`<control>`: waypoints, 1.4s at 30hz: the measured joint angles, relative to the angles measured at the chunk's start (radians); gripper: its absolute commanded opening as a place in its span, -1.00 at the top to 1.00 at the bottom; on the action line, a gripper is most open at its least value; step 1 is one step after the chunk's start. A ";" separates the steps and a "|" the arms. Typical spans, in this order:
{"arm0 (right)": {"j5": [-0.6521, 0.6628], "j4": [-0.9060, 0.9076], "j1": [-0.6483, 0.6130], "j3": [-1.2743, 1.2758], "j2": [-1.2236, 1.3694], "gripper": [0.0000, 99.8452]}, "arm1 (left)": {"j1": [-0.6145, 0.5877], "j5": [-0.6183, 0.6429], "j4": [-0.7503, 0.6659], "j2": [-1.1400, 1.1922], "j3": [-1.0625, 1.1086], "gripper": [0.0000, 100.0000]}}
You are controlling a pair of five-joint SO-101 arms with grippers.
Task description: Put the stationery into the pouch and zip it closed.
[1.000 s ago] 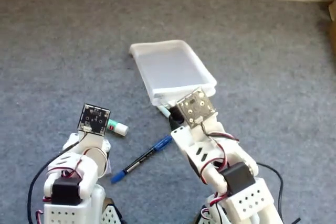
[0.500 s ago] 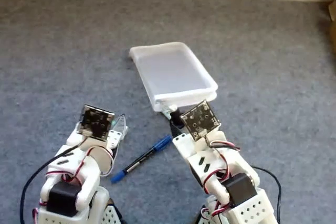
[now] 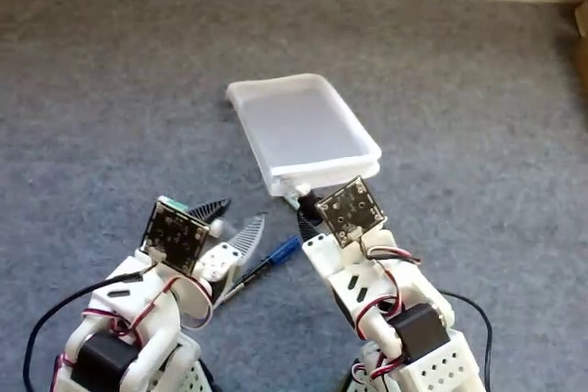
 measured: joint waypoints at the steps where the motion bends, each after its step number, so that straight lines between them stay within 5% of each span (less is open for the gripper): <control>1: 0.000 0.000 0.000 0.000 0.000 0.99 | 0.017 0.003 0.000 0.000 0.000 0.64; 20: 0.000 0.000 -0.054 0.000 0.000 0.99 | 0.018 0.057 -0.261 0.006 0.170 0.64; 42: 0.000 0.006 -0.060 0.000 0.000 0.99 | -0.083 0.057 -0.316 0.006 0.232 0.65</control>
